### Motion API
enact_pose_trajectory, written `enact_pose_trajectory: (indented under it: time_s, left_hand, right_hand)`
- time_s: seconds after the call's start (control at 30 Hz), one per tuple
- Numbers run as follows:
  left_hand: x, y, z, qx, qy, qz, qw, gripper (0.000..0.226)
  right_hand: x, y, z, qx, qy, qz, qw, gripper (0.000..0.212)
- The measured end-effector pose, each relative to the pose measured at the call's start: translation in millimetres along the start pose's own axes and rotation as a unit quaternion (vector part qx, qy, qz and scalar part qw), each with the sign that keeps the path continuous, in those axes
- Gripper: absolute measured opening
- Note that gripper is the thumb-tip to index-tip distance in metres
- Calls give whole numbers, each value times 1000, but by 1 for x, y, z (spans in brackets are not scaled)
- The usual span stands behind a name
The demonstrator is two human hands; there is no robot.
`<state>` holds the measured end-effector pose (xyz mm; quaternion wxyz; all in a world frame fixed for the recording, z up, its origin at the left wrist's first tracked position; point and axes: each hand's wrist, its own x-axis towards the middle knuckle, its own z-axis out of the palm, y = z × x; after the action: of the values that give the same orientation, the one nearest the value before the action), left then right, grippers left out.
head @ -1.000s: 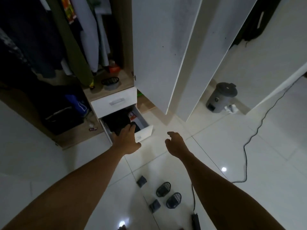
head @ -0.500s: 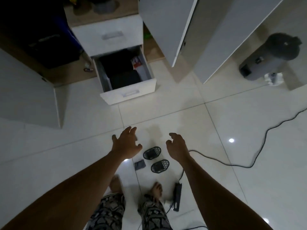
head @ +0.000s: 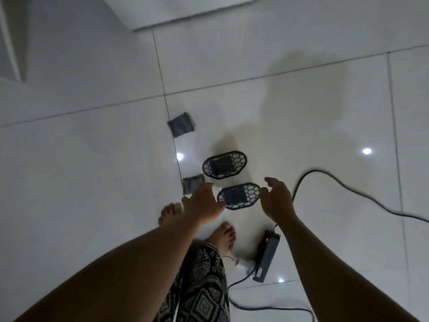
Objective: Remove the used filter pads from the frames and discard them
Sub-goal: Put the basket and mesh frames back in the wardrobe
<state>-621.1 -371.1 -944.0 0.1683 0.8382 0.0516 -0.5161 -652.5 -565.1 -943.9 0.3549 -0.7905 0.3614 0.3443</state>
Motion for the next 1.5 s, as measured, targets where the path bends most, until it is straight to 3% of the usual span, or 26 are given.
enact_pose_trajectory:
  time_s: [0.1,0.23,0.4,0.53,1.03,1.33,1.5]
  left_hand:
    - [35,-20,45,-91,-20,-45,995,80]
    - [60,-31,76,-222,-22,-108,969,72]
    - [71,-32,99,-288,-30,-105,951,67]
    - [74,-25,103,-335,-20,-115,935,61]
    - [31,-21,60,-346,24,-84,934,44]
    - [-65,-10,-44,-278,83,3,957,26]
    - [-128,3,-104,-317,120,7,941,21]
  right_hand:
    - [31,36,31,2,-14,23,1000,48]
    - [53,56,57,49,-33,60,996,53]
    - [63,61,79,125,-22,79,989,59]
    - [64,60,82,172,-10,100,980,53]
    - [17,24,48,171,9,87,981,41]
    - [-77,-48,3,215,52,43,974,30]
    - [-130,-94,-28,251,81,26,964,28]
